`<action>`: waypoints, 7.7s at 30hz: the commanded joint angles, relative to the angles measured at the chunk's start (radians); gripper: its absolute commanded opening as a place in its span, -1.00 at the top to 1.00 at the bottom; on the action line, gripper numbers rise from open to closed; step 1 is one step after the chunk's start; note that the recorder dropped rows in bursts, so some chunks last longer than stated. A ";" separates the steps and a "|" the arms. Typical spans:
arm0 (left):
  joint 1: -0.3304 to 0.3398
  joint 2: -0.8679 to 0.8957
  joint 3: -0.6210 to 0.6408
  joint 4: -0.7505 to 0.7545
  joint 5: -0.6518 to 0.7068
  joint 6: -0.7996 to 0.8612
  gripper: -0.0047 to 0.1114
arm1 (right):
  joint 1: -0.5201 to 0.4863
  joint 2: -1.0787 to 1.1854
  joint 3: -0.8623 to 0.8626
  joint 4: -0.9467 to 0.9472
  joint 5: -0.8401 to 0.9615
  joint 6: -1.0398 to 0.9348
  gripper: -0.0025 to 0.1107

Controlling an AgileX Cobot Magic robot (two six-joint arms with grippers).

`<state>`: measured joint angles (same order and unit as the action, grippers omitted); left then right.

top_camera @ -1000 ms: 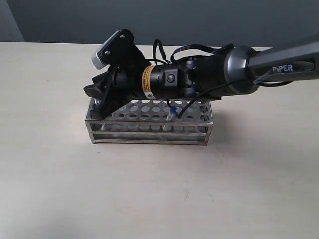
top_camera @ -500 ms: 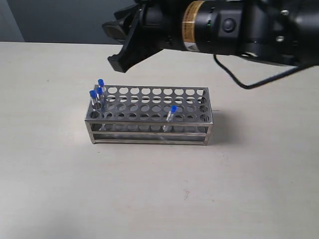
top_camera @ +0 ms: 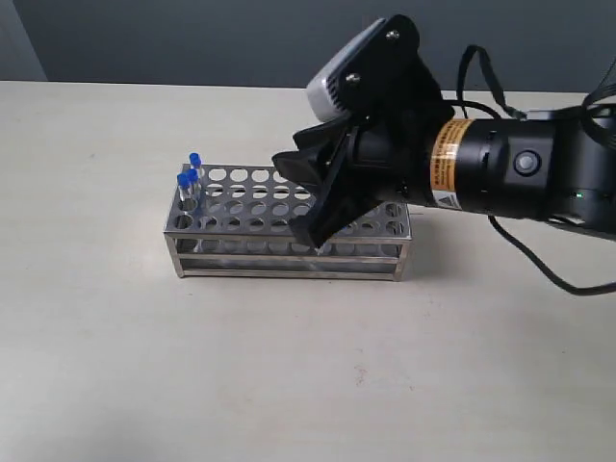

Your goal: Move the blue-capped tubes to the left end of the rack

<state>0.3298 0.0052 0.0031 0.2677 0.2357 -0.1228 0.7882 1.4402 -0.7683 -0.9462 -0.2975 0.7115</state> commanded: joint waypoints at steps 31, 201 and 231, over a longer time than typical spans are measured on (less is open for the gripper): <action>-0.003 -0.005 -0.003 0.002 -0.002 -0.001 0.90 | -0.174 0.403 0.144 0.528 -0.562 -0.441 -0.05; -0.003 -0.005 -0.003 0.002 -0.004 -0.001 0.90 | -0.740 -1.440 0.768 0.825 0.618 -0.531 0.96; -0.003 -0.005 -0.003 0.002 -0.004 -0.001 0.90 | -0.740 -1.440 0.768 0.952 0.618 -0.727 0.96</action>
<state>0.3298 0.0052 0.0031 0.2677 0.2357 -0.1228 0.0513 0.0060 -0.0025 0.0075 0.3244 -0.0078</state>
